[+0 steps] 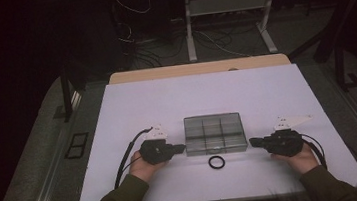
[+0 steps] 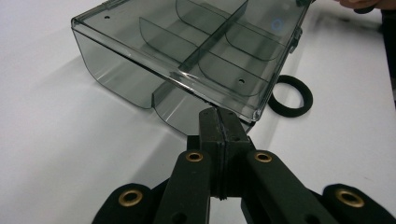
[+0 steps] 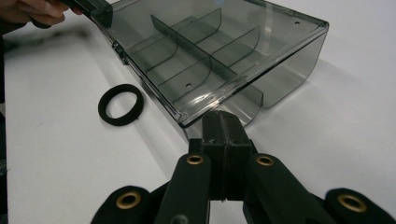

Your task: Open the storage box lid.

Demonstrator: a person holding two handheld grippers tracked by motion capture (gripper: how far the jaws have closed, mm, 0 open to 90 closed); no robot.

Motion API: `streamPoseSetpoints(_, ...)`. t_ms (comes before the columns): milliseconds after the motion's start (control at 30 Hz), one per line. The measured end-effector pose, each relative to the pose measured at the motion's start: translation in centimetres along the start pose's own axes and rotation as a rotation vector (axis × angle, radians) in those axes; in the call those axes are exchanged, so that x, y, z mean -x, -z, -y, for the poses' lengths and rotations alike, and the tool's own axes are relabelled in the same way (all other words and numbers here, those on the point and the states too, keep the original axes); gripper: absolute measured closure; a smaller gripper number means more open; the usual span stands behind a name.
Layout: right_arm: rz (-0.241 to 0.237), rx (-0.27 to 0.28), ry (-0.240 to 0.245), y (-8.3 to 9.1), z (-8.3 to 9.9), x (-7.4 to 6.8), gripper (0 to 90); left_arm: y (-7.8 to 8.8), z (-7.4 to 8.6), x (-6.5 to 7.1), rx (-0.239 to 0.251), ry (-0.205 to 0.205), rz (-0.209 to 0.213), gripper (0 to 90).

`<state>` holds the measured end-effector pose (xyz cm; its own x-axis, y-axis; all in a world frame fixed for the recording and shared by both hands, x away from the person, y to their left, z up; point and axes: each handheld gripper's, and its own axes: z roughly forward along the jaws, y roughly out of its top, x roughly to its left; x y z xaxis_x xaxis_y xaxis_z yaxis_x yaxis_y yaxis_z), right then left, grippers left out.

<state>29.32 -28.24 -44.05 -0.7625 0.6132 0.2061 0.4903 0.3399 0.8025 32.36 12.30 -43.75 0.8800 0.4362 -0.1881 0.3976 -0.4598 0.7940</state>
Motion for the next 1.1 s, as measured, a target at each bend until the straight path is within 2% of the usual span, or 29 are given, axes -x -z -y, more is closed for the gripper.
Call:
streamPoseSetpoints(367, -0.026, -0.014, 0.005, -0.44, -0.05, -0.14, 89.3, -0.02, 0.06, 0.05, 0.007, -0.004, -0.001, 88.9)
streamPoseSetpoints(467, -0.026, -0.022, 0.018, -0.52, -0.06, -0.16, 89.4, -0.01, 0.04, 0.08, 0.005, -0.007, -0.004, 88.9)
streamPoseSetpoints(867, -0.024, -0.022, 0.01, -0.55, -0.07, -0.16, 89.4, -0.01, 0.05, 0.04, 0.007, 0.001, 0.001, 88.9)
streamPoseSetpoints(1033, -0.021, -0.02, 0.014, -0.61, -0.12, -0.09, 89.4, -0.02, 0.09, -0.15, 0.014, 0.012, 0.015, 89.0)
streamPoseSetpoints(1100, -0.024, -0.015, 0.01, -0.6, -0.15, -0.13, 89.5, 0.05, 0.02, -0.24, 0.044, 0.028, 0.041, 89.0)
